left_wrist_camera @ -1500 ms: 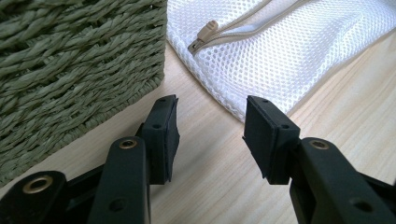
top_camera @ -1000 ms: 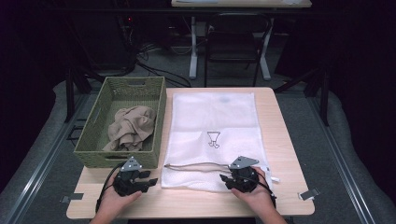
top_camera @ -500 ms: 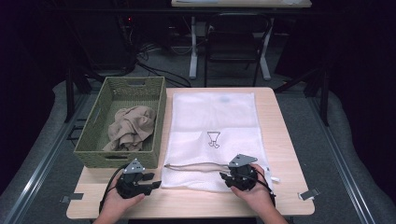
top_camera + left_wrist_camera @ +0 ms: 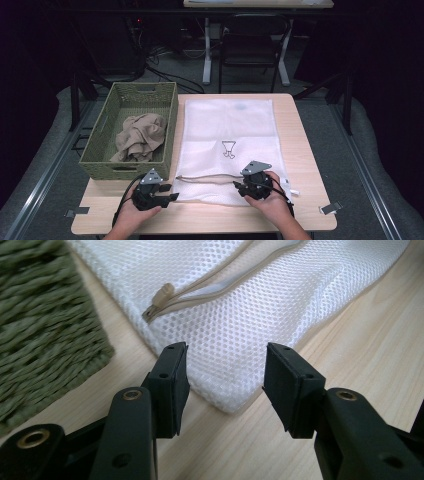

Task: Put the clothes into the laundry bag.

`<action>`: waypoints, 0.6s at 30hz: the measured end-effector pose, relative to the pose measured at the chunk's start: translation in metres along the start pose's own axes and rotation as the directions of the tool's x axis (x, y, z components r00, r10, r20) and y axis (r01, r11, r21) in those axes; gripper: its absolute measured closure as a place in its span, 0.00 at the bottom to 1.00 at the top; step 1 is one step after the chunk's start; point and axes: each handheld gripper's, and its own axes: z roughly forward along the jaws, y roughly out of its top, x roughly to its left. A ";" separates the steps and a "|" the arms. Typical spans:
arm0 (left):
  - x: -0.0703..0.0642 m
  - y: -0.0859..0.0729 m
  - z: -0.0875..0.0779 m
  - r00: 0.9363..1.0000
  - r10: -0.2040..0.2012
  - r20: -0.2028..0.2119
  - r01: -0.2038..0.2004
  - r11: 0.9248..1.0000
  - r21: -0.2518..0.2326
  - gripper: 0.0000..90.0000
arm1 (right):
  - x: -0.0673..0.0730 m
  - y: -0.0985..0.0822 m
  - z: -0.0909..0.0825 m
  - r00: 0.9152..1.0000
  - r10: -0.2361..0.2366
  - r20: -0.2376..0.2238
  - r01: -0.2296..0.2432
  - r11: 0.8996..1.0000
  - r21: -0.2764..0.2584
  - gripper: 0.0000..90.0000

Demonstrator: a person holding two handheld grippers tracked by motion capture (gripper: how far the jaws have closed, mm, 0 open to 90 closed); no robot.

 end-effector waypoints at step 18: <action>-0.008 0.003 0.017 0.998 0.060 0.006 -0.061 0.995 0.076 0.54 | 0.003 0.010 0.014 1.000 -0.009 0.006 0.009 1.000 -0.004 0.69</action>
